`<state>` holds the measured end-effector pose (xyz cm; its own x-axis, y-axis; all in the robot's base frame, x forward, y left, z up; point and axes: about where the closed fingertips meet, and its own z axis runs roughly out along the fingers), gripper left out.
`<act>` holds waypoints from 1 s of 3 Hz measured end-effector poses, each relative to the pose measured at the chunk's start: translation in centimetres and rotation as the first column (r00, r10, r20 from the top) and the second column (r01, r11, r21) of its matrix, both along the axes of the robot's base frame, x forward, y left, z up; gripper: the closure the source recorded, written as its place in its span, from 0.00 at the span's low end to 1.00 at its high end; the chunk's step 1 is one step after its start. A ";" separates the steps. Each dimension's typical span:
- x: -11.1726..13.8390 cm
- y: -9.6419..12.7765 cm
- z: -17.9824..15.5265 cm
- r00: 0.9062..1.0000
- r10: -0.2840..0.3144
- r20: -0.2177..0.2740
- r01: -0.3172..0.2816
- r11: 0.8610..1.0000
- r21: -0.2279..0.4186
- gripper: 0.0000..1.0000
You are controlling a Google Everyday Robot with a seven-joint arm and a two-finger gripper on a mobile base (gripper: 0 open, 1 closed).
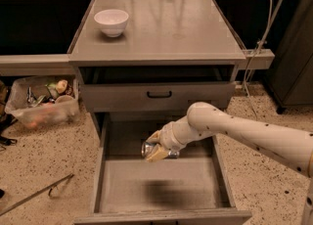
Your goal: Pick redbull can from middle drawer and place on counter
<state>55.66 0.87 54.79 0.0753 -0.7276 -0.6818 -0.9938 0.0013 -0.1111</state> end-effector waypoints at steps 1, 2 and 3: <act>0.9 1.7 5.8 0.996 0.064 0.059 -0.064 0.998 -0.003 1.00; 2.1 3.9 15.6 0.976 0.152 0.153 -0.162 0.986 0.051 1.00; 3.9 5.3 24.1 0.946 0.211 0.248 -0.239 0.967 0.089 1.00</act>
Offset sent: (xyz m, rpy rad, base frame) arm 0.0407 0.0629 0.2911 0.1618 -0.2782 0.2772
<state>59.58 6.21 78.94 0.3956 -0.5901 -0.7038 -0.9155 -0.1920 -0.3536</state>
